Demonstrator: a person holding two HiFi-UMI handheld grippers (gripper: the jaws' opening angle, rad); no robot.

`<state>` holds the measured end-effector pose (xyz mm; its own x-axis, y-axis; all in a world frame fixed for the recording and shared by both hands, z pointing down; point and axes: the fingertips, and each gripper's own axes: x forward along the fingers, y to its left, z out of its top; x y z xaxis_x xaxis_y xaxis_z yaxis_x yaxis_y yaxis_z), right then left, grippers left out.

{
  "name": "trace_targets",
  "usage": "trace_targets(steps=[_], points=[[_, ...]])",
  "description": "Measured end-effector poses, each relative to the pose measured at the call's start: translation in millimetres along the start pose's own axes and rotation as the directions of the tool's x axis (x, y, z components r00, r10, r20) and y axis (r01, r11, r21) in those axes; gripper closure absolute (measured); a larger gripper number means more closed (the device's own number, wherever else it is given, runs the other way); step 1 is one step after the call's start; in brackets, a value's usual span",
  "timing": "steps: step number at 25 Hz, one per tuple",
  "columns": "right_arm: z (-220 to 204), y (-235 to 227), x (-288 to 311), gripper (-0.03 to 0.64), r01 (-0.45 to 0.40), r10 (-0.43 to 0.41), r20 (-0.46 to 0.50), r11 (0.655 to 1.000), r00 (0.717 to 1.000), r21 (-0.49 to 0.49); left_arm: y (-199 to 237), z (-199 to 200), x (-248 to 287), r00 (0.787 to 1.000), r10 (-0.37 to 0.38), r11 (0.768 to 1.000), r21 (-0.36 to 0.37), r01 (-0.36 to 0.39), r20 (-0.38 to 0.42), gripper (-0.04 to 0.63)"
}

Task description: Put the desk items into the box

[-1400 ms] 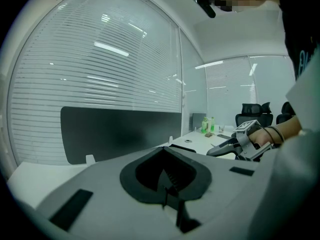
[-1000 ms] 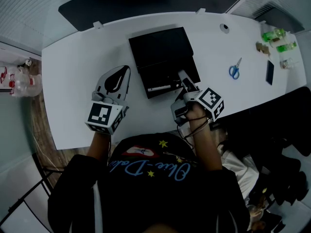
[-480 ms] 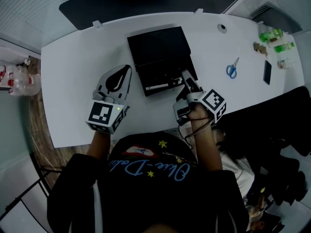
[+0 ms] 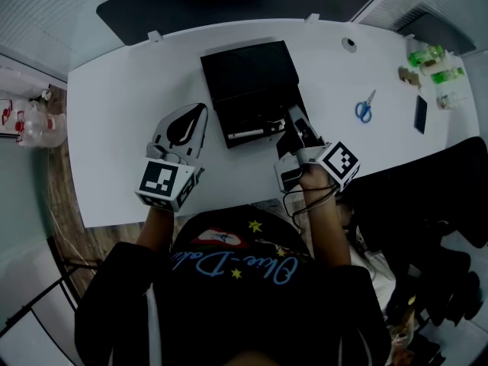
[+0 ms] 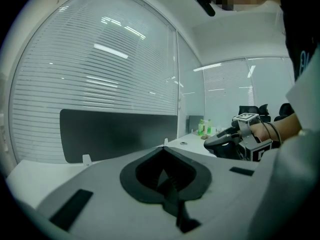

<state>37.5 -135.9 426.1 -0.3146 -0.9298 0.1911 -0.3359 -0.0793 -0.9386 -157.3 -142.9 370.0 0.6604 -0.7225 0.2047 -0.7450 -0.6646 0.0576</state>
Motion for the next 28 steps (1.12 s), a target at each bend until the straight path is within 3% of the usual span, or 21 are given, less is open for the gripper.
trace_targets(steps=[13,18,24,28], points=[[25,31,-2,0.607,-0.080,0.070,-0.055,0.978,0.996,-0.194,-15,5,-1,0.999,0.001,1.000,0.027,0.000,-0.039,0.588],[43,51,-8,0.607,-0.128,0.108,-0.077,0.925,0.991,-0.358,-22,5,0,1.000,-0.006,1.000,0.026,0.007,-0.024,0.586],[51,67,-12,0.607,-0.183,0.149,-0.115,0.893,0.982,-0.411,-31,9,4,1.000,-0.027,0.999,0.034,0.027,-0.015,0.588],[53,77,-16,0.607,-0.206,0.155,-0.144,0.851,0.977,-0.482,-37,12,7,0.999,-0.036,0.999,0.039,0.036,-0.018,0.588]])
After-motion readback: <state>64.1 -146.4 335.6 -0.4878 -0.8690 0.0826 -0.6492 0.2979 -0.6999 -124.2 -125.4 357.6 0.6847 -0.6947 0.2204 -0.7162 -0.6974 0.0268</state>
